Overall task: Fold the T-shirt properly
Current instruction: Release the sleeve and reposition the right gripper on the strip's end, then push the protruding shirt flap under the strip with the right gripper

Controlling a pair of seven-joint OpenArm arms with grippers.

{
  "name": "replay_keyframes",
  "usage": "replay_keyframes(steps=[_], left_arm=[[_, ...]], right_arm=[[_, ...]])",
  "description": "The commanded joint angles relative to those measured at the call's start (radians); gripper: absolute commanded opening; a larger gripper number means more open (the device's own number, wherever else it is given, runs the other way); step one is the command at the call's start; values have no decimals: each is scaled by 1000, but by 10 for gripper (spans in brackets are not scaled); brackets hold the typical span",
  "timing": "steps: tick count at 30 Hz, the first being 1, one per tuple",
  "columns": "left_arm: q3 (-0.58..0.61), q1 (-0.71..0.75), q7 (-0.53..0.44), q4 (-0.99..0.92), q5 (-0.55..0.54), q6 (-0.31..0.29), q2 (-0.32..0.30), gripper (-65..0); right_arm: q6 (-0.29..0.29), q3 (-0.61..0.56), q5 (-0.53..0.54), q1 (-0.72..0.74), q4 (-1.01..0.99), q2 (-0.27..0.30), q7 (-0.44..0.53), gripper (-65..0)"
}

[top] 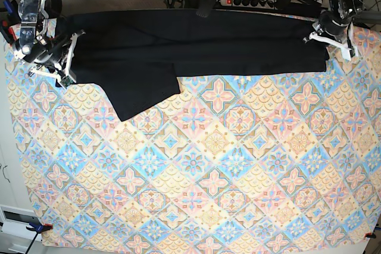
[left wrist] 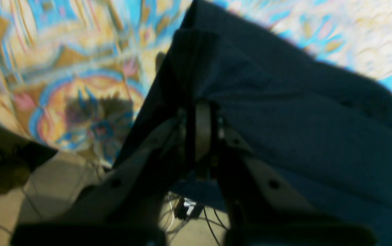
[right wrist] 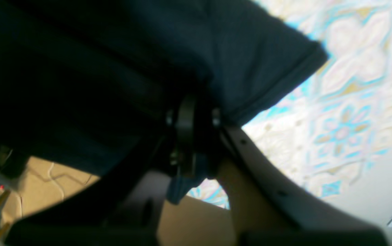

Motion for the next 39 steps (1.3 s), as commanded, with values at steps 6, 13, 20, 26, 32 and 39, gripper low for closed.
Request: replay_keyframes(steps=[6,13,20,26,32,39], left_arm=[[-1,-20,-22,-29,6,10,-16,-647],[34,-15,-22,-25,-2,10,-13,-454],[16,-15,-20,-25,-94,10,-16,-333],[-41,-17,-20,17,-203,10,-16,-301],[-129,-15,-20,173,-203,10,52,-297],[-135,-15,-19,285,-203,10,69,-299]], right_arm=[[-5,-33,-124,6,3,12,6,-513],[-5,16,-131,8,136,11,4,-394],[-5,79,-129,63,168,0,0,-378],[-5,42,-127,183,159,-34,-2,-377],[-5,-67,-127,298,78,-81,3,-376],[-5,-84,-129,398,-143,-153,12,-376]])
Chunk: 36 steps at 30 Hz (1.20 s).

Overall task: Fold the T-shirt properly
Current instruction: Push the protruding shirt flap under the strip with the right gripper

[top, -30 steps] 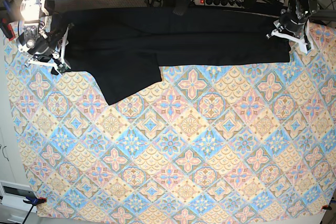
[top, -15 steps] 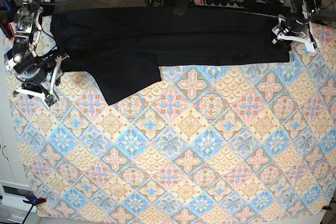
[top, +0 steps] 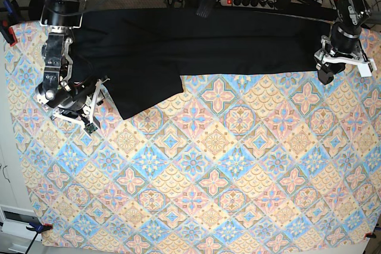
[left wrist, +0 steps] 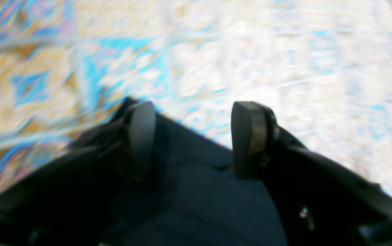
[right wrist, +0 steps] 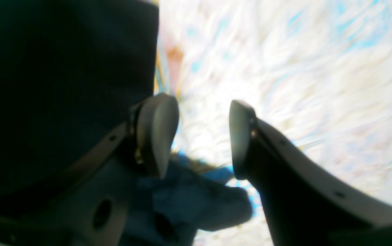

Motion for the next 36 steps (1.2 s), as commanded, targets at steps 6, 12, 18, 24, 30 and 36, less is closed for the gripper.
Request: replay_keyframes(steps=[6,12,18,24,30,36], left_arm=[[-11,-1,60,21,-27,-3,-11,-302],[-10,-1,66,21,-53,-3,-13,-302],[-8,-1,66,21,-53,-3,-13,-303],[-7,-1,66,21,-53,-3,-13,-303],[-10,-1,66,21,-53,-3,-13,-303],[-11,-1,66,21,-51,-3,-13,-303]], right_arm=[[-5,-49,4,66,-184,11,125,-376],[-5,-58,4,91,-307,11,192,-376],[-5,-58,4,91,-385,-5,229,-376],[-5,-61,4,86,-394,-61,224,-376],[-5,-110,4,84,-386,-100,220,-377],[-5,-190,4,84,-385,-100,226,-428]])
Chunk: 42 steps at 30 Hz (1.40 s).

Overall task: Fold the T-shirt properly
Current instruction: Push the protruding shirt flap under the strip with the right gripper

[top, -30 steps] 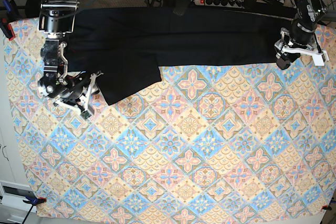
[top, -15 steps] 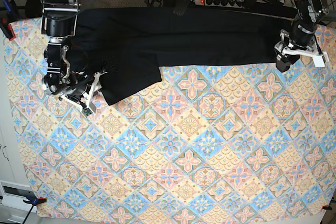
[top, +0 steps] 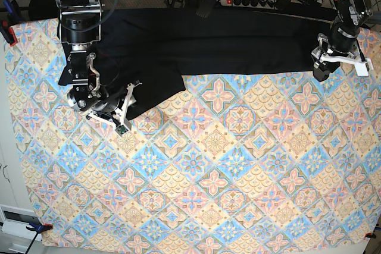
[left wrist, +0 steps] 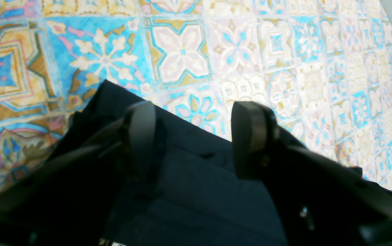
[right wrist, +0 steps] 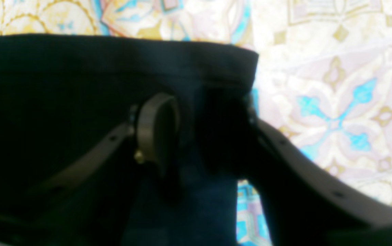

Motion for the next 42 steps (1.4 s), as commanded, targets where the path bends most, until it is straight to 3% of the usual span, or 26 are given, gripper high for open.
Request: replay_keyframes(steps=[1,5,12,23,34,42], left_arm=[[-8,3,-12,20,-10,-6,-13,-303],[-8,3,-12,20,-10,-6,-13,-303],[-8,3,-12,19,-10,-6,-13,-303],[-8,3,-15,19,-7,-6,-13,-303],[-8,3,-15,17,-7,-6,-13,-303],[-8,3,-15,17,-7,-6,-13,-303]], right_arm=[[46,-13,28,-11,-7,-16,-39,-468],[46,-11,28,-13,42,-16,-42,-650],[46,-8,30,-143,324,-10,-113,-648],[46,121,31,-364,735,-10,-248,-648],[46,202,30,-587,801,-7,-257,-648],[46,196,30,-679,804,53,-257,-648]])
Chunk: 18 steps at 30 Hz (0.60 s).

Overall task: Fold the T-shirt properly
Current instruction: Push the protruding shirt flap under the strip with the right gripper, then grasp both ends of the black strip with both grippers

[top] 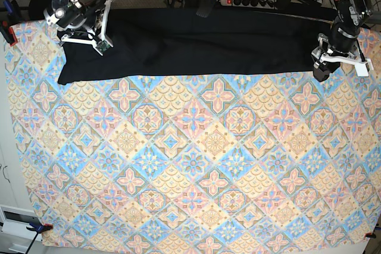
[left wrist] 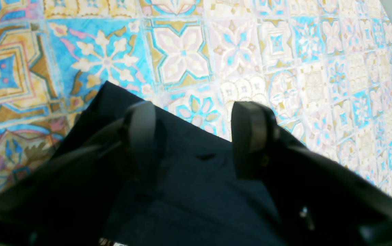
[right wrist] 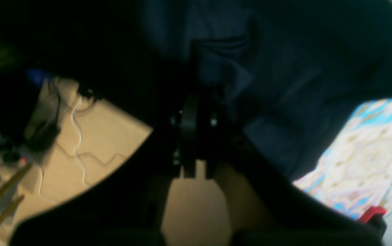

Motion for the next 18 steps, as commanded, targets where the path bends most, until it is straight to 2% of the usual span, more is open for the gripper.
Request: replay_keyframes(steps=[1,4,10,14,18], left_arm=[[-8,3,-15,17,-9,-6,-11,-303],[-8,1,-17,16,-8,-6,-11,-303],[-7,1,-14,16,-8,-6,-11,-303],[-11,4,-12,16,-6,-6,-24,-303],[-10,21,16,0,18,-6,-93,-300]], right_arm=[[-1,5,3,9,18,10,18,-648],[-1,6,3,13,18,10,18,-631],[-1,12,3,42,16,7,22,-468],[-1,48,3,55,19,4,27,-462],[-1,140,45,92,26,-9,29,-462]])
